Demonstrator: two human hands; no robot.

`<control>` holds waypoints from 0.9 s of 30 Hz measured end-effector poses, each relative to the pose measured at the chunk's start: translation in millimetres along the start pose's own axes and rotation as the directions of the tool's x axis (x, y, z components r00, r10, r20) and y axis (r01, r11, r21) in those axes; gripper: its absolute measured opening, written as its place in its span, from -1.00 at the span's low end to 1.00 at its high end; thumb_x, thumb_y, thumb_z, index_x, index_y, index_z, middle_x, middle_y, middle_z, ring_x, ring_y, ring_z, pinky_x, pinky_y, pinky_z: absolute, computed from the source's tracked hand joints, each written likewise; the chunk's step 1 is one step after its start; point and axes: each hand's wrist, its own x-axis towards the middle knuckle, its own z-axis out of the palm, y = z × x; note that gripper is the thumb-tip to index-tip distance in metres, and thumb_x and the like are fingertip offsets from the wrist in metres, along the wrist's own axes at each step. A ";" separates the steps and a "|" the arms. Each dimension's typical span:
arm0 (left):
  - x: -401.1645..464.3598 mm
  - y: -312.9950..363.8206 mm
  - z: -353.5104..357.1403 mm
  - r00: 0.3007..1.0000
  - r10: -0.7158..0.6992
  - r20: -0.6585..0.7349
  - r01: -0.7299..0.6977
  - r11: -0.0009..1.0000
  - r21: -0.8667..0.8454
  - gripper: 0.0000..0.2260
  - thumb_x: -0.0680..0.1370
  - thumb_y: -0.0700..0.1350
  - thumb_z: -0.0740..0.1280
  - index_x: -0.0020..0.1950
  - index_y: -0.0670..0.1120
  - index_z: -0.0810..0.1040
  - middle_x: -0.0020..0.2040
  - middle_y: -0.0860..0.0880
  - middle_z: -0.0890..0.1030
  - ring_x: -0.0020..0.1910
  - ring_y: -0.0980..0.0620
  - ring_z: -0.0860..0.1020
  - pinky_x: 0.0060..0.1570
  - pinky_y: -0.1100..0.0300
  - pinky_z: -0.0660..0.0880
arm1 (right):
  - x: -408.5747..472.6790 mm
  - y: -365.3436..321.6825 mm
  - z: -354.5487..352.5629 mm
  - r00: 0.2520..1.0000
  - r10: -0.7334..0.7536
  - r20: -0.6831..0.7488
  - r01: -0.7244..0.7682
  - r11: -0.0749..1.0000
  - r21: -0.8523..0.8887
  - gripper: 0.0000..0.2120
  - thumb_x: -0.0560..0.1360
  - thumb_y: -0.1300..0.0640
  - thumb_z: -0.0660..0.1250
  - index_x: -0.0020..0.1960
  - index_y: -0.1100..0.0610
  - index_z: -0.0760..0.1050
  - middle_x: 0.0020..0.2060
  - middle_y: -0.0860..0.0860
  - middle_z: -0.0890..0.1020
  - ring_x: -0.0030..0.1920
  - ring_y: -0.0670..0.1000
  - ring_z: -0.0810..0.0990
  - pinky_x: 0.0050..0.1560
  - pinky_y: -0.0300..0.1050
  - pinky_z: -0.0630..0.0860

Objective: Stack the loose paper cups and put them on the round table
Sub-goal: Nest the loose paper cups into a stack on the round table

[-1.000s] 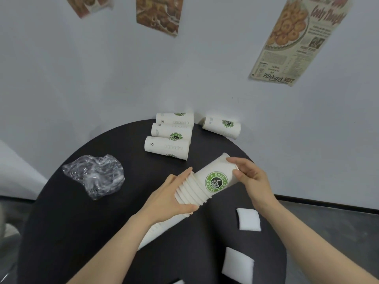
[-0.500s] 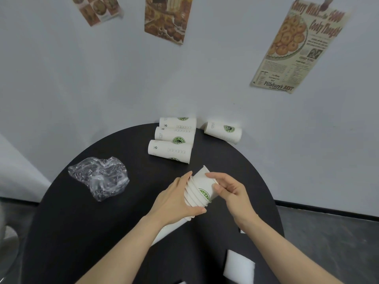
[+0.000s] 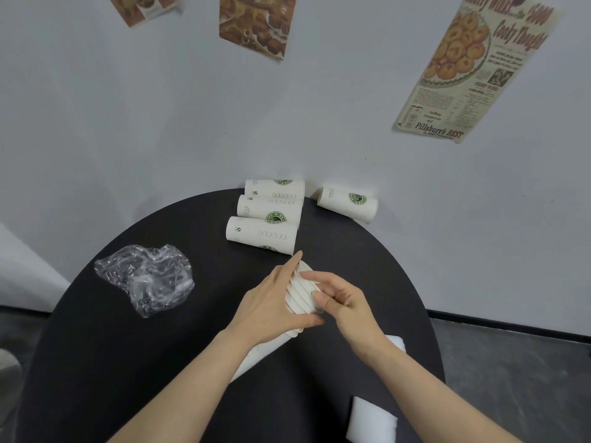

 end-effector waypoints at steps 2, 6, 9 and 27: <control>6.1 0.5 -0.4 1.000 -0.016 0.003 0.016 1.000 -0.012 -0.08 0.24 0.43 0.36 0.42 0.43 -0.15 0.36 0.32 0.28 0.22 0.25 0.42 -0.05 0.26 0.36 | 4.9 0.6 -1.6 1.000 0.005 0.019 -0.005 1.000 0.007 -0.67 0.58 0.40 0.17 0.18 0.10 0.56 0.00 0.04 0.70 0.05 -0.04 0.65 0.00 -0.25 0.53; 14.8 -3.2 -0.1 0.999 -0.038 -0.003 0.038 0.999 -0.026 -0.16 0.27 0.40 0.34 0.40 0.48 -0.12 0.27 0.33 0.34 0.15 0.25 0.46 -0.05 0.26 0.39 | 16.3 2.9 -6.8 0.997 0.022 0.072 -0.021 1.000 -0.014 -0.66 0.59 0.39 0.16 0.21 0.10 0.54 0.05 -0.01 0.69 0.13 -0.04 0.62 0.06 -0.25 0.52; 21.7 -4.9 -0.7 0.999 -0.035 -0.004 0.035 0.999 -0.019 -0.18 0.27 0.40 0.31 0.39 0.50 -0.10 0.16 0.33 0.35 0.05 0.29 0.45 -0.08 0.30 0.41 | 26.4 4.9 -10.9 0.994 0.029 0.103 -0.025 0.999 -0.038 -0.65 0.59 0.39 0.15 0.22 0.08 0.54 0.05 -0.02 0.69 0.13 -0.06 0.62 0.07 -0.26 0.51; 83.1 -12.4 -6.8 0.990 -0.115 -0.080 0.109 0.991 -0.078 -0.16 0.26 0.37 0.40 0.31 0.62 -0.12 0.19 0.40 0.27 0.09 0.37 0.32 -0.05 0.31 0.33 | 194.5 38.3 -189.5 0.908 0.162 -0.387 -0.250 0.950 -0.190 -0.56 0.54 0.26 0.31 0.35 -0.07 0.45 0.41 -0.03 0.37 0.44 0.04 0.26 0.35 -0.09 0.24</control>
